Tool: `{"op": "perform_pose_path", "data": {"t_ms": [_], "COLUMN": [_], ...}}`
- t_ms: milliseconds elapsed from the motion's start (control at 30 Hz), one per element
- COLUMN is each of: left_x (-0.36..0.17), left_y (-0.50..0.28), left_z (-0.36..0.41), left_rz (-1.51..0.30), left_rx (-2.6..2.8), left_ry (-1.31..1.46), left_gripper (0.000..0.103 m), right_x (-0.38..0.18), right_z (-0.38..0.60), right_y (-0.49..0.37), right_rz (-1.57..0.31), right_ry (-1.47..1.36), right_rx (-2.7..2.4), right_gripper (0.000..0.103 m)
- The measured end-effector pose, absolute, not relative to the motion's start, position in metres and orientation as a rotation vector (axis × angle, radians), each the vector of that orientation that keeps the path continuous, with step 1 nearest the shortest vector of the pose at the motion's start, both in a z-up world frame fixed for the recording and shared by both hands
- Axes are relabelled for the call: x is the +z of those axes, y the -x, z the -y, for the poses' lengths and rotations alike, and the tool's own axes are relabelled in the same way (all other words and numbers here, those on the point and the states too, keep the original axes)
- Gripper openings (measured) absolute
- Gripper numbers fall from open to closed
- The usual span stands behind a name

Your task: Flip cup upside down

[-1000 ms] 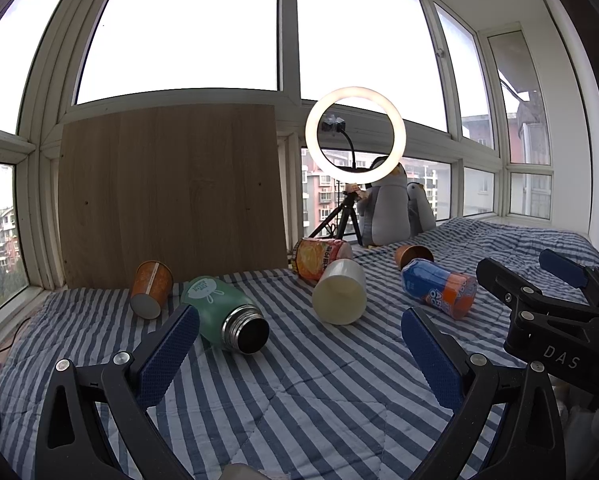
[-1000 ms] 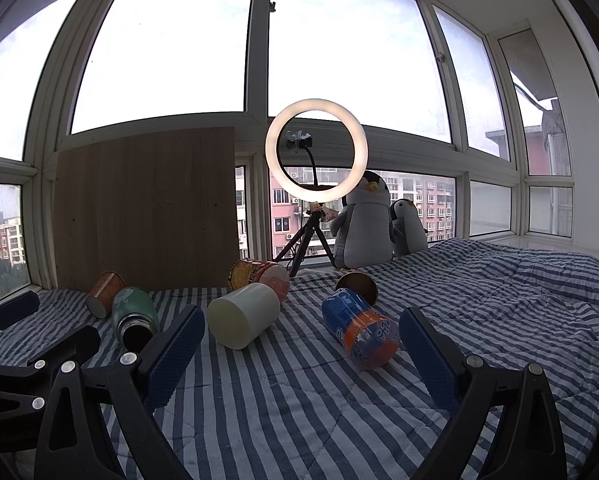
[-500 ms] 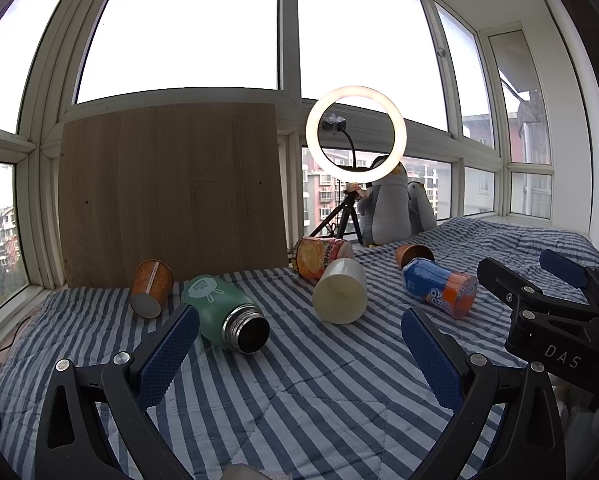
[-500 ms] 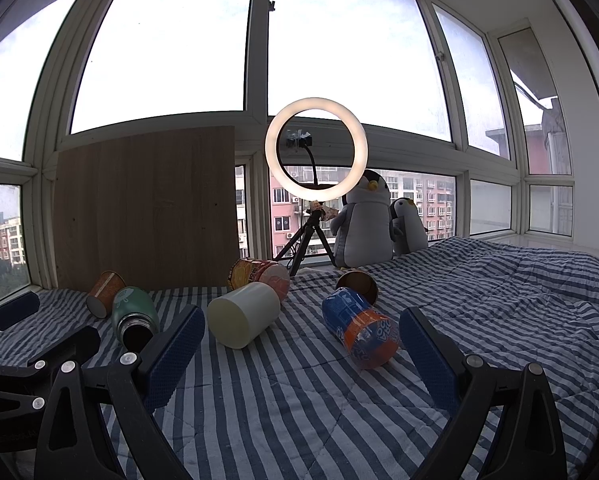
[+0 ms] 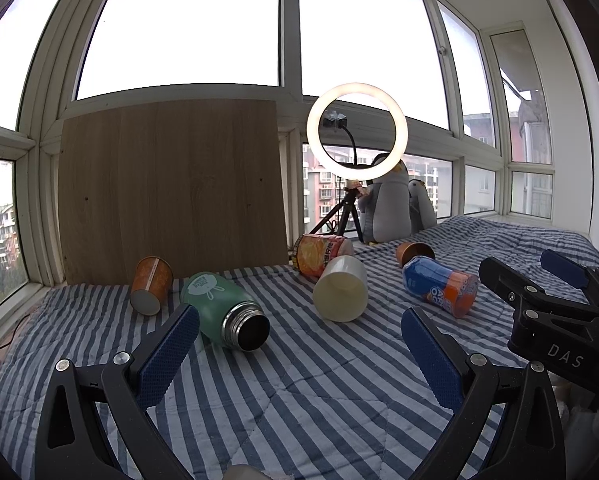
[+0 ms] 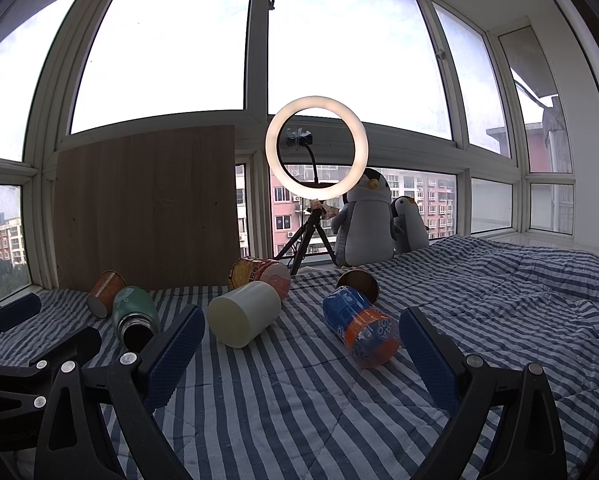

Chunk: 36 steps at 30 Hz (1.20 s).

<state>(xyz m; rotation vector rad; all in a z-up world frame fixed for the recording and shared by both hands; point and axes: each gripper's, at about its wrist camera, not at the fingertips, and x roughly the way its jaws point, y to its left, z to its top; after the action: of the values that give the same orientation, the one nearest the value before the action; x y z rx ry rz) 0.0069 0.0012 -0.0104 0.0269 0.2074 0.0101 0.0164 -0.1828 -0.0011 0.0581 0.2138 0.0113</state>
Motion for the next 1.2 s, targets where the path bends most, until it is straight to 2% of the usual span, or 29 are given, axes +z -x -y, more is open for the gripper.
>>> {"op": "perform_pose_path", "data": {"t_ms": [633, 1200], "left_x": [-0.012, -0.015], "left_y": [-0.009, -0.043], "left_z": [-0.002, -0.003], "left_rz": [-0.219, -0.37], "left_rx": [0.009, -0.016], "left_ry": [-0.026, -0.009], "left_gripper": [0.103, 0.103], "right_x": [0.0, -0.006], "right_z": [0.182, 0.19], "right_y": [-0.017, -0.033], "right_rz": [-0.217, -0.304], "right_ry": [-0.06, -0.134], "right_rx": [0.012, 0.058], "right_gripper": [0.096, 0.096]}}
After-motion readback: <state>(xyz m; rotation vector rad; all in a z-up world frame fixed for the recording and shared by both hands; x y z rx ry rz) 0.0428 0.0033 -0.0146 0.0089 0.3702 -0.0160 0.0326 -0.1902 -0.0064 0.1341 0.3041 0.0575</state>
